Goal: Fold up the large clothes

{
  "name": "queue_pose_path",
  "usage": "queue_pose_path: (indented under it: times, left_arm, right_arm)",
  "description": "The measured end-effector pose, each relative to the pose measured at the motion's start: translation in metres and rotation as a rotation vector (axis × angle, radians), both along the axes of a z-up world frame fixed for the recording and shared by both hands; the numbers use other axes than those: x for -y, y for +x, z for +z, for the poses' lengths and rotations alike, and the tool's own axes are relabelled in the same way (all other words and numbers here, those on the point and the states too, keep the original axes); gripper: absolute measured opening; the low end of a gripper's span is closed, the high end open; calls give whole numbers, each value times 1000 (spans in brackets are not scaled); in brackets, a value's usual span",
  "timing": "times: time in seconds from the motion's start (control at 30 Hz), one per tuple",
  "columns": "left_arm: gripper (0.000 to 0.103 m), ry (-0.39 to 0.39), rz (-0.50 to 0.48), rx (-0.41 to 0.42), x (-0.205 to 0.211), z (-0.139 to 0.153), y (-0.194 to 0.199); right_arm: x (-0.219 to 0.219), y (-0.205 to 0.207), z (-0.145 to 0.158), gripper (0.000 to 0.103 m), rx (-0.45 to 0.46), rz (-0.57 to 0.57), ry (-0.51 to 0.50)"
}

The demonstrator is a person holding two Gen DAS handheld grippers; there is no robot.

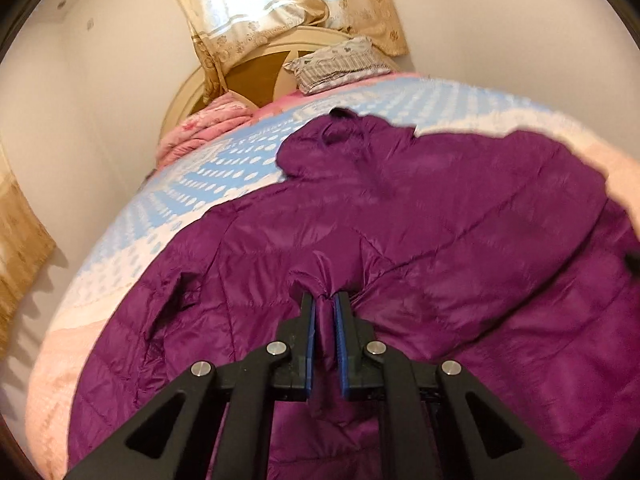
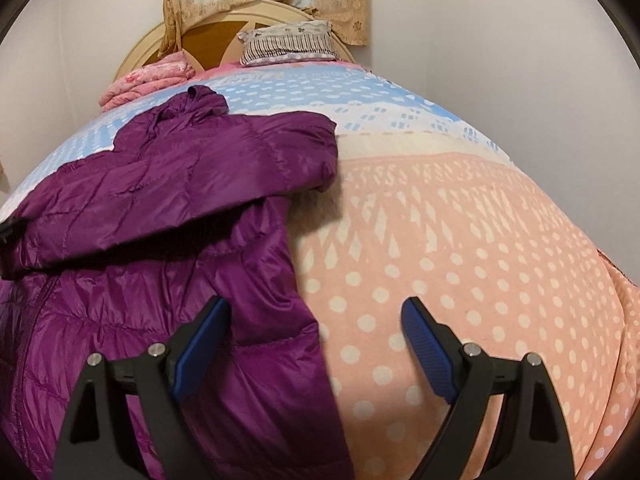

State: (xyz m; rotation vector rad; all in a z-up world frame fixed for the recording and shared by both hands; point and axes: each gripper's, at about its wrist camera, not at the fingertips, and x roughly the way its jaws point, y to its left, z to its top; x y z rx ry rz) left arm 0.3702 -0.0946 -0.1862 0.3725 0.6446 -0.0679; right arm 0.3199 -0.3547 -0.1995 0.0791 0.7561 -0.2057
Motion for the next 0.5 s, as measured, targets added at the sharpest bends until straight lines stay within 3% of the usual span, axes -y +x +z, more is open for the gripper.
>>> queue_pose_path:
  times: [0.13,0.17,0.23,0.3,0.33,0.4,0.5]
  left_arm:
    - [13,-8,42,-28,-4,-5,8]
    - [20,-17,55,-27,-5,-1,9]
    - [40,-31,84,5,-12,12,7]
    - [79,-58,104,74,-19,26,0]
    - [85,-74,120,115,-22,34,-2]
    - [89,-116,125,144,-22,41,2]
    - [89,-103,142,103,-11,36,21]
  right_arm:
    - [1,3,1,90,-14,43,33]
    - [3,2,3,90,-23,62,58]
    - [9,-3,14,82,-11,74,90]
    - [17,-5,33,73,30,61,96]
    - [20,-2,42,70,49,48,97]
    - [23,13,59,58,73,43,106]
    - [11,46,71,51,86,79,82]
